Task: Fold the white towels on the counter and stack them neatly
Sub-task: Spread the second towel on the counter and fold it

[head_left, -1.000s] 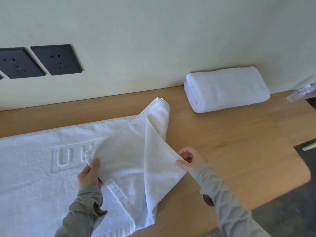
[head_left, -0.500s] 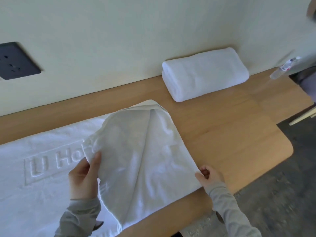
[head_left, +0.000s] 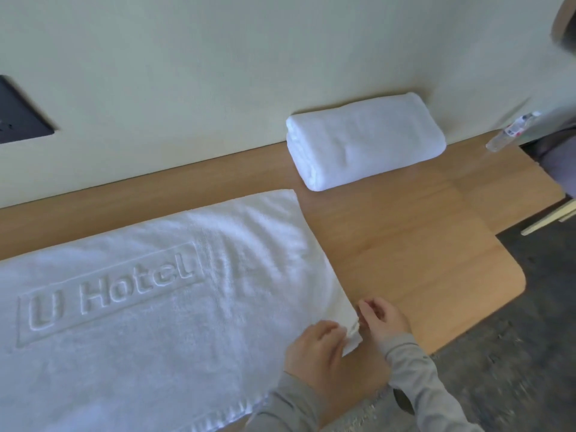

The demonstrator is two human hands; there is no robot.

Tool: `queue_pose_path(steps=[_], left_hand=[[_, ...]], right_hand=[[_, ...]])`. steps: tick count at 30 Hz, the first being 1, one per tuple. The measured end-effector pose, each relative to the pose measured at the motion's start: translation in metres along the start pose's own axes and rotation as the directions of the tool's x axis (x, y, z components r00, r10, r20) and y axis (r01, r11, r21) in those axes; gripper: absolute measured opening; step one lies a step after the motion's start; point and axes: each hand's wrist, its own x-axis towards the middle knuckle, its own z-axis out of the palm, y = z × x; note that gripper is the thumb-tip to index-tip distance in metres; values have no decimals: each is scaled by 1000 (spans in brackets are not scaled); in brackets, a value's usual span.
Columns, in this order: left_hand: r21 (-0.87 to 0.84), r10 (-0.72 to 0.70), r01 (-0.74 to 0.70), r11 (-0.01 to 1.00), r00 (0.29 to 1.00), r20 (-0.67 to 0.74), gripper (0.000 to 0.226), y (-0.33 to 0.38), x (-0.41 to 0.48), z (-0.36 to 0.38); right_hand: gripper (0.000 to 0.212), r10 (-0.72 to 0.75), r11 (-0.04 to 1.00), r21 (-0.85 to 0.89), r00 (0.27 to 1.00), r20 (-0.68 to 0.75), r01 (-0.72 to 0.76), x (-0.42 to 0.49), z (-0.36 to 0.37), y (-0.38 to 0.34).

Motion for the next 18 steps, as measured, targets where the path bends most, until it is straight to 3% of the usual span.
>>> queue_pose_path(steps=[3, 6, 10, 13, 15, 17, 18], left_hand=[[121, 52, -57, 991, 998, 48, 22, -3, -4, 16], [18, 70, -71, 997, 995, 72, 34, -11, -9, 19], [-57, 90, -88, 994, 995, 33, 25, -25, -13, 5], [152, 32, -6, 988, 984, -173, 35, -47, -10, -26], [324, -83, 160, 932, 968, -239, 51, -68, -12, -53], [440, -248, 340, 831, 935, -255, 67, -90, -18, -77], [467, -324, 415, 781, 908, -265, 72, -100, -23, -86]], right_hand=[[25, 67, 996, 56, 997, 40, -69, 5, -5, -1], [18, 80, 993, 80, 992, 99, -88, 8, -5, -1], [11, 13, 998, -67, 988, 156, -2, 7, -1, 2], [23, 13, 964, -262, 983, 185, 37, 6, -4, 4], [29, -11, 873, -483, 991, 136, 76, 7, -6, 1], [29, -254, 779, -597, 967, -21, 192, 4, 1, -13], [29, -455, 723, -609, 888, -64, 327, 0, 12, -24]])
